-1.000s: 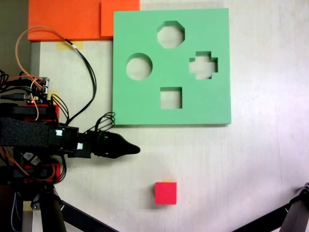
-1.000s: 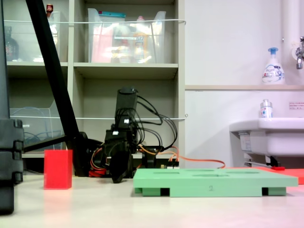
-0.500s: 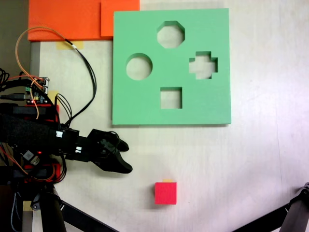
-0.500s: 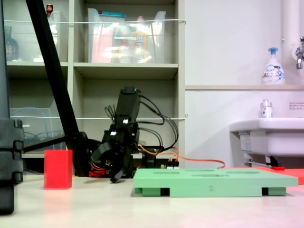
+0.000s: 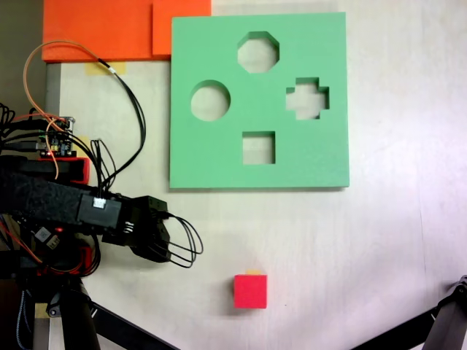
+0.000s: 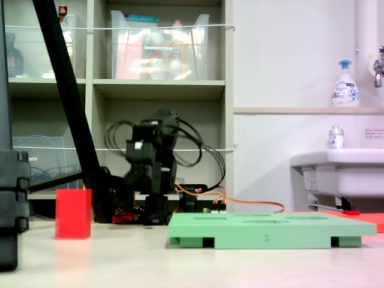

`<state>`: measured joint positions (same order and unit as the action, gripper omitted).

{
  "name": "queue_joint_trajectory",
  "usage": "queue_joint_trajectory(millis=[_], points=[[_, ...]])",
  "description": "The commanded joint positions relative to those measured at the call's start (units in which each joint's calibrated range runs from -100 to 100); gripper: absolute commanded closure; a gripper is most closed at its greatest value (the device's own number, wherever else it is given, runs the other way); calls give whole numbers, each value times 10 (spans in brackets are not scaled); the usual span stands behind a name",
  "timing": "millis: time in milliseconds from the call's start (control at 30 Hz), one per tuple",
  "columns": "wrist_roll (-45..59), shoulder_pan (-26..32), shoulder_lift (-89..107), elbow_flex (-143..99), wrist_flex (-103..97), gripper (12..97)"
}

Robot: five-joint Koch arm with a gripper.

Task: Put the square block into the corresponding hole

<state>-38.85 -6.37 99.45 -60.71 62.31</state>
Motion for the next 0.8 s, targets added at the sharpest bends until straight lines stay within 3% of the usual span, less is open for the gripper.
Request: queue_joint_trajectory(millis=[0, 167, 267, 300, 767], points=[[3, -2, 5, 75, 88, 550], [0, -10, 5, 184, 145, 507], [0, -14, 5, 240, 151, 277], [-1, -15, -11, 255, 151, 241], [7, -31, -468, 562, 150, 241]])
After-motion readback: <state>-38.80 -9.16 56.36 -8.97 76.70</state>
